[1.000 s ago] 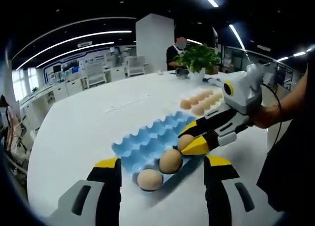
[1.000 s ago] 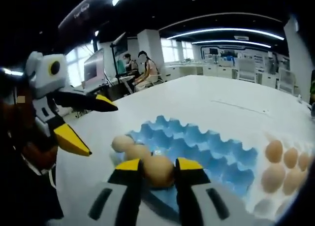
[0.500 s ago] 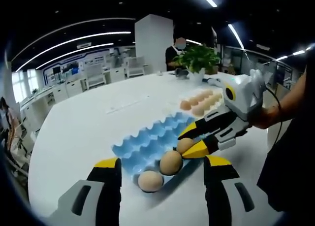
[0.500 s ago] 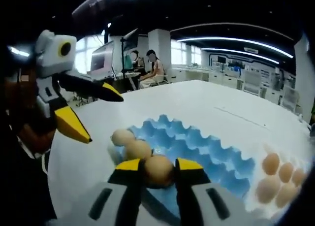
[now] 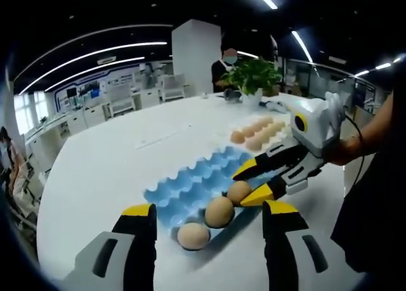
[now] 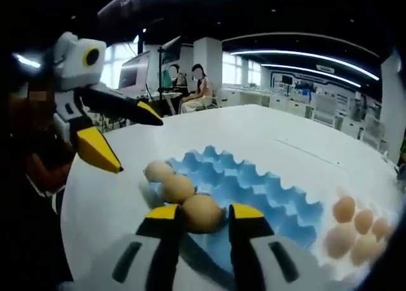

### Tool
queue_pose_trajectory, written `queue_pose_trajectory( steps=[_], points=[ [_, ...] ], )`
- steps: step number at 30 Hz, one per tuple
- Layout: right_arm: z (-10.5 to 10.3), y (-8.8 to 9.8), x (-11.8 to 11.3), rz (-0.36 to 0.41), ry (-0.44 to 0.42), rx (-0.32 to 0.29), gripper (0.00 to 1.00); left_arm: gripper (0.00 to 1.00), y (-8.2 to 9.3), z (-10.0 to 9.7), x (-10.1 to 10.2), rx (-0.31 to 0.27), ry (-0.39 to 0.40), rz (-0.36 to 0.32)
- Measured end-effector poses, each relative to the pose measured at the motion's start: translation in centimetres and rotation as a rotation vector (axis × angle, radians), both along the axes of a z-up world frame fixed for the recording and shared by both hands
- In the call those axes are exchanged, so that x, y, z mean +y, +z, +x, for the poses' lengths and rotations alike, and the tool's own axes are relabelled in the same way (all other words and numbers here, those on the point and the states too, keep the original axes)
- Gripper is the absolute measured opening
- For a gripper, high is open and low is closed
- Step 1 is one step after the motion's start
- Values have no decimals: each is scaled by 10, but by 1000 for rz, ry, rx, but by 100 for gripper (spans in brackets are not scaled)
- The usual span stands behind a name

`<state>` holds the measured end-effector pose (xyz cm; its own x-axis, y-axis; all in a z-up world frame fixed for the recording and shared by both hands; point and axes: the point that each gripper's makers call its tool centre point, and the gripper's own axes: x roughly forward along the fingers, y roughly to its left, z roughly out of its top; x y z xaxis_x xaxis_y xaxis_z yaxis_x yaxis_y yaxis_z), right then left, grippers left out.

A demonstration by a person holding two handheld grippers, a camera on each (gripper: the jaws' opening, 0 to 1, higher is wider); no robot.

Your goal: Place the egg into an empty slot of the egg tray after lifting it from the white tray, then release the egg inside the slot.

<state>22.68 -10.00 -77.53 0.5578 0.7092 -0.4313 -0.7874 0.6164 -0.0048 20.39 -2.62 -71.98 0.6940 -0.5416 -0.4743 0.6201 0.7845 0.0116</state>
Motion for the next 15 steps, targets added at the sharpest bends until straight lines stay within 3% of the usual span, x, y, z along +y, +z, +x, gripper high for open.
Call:
queue_pose_trajectory(
  steps=[4, 8, 15],
  points=[
    [-3, 1, -5, 5, -3, -7, 31, 67, -1, 0, -2, 2, -7, 6],
    [-9, -3, -13, 6, -24, 30, 30, 67, -1, -1, -3, 3, -11, 5],
    [-13, 5, -31, 34, -76, 30, 28, 67, -1, -1, -3, 3, -6, 4]
  ],
)
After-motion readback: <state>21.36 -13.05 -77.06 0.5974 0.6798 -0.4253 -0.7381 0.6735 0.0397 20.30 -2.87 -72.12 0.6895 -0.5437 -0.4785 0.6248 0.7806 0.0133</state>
